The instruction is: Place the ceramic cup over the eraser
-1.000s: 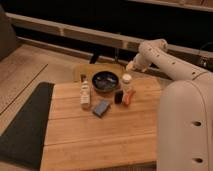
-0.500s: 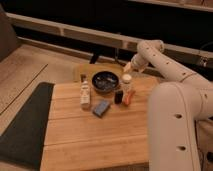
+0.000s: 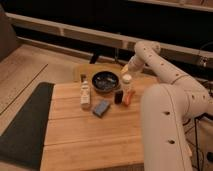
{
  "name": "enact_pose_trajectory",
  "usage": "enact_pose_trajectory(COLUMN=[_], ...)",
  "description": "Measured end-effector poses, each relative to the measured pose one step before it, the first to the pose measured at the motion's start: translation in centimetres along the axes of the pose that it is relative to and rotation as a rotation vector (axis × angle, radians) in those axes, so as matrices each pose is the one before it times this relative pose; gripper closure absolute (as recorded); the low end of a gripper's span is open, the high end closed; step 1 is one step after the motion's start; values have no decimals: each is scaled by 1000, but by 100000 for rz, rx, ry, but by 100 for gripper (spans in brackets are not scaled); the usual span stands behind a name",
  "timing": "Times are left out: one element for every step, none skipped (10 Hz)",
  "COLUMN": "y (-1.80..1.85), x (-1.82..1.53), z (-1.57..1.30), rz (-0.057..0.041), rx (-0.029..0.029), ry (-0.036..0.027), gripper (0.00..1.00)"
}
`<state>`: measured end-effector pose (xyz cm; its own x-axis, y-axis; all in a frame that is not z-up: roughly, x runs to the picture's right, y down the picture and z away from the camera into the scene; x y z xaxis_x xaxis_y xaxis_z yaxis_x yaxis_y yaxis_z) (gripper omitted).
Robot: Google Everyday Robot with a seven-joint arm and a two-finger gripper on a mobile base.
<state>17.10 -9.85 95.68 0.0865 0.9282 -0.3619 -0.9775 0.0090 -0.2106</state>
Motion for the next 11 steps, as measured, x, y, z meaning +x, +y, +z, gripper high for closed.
enact_pose_trajectory(y=[159,188,177,145,139,-67,-242,-224,-363,-583,-407], x=[-24,69,169,112,163,402,426,301,339,89,-13], z=[292,449,393,182,146,304,360,328,405,350,235], rz=[-535,-554,-276,-165,-410,-176,151,270,508,737,417], rx=[-359,-492,-548,-379,-362,-34,445,398,597,964,761], ry=[885,1401,1704,1095,1227,2107,2071,1629,1939,1195,506], gripper=[35,35,35,35,35,35,35,35,35,35,37])
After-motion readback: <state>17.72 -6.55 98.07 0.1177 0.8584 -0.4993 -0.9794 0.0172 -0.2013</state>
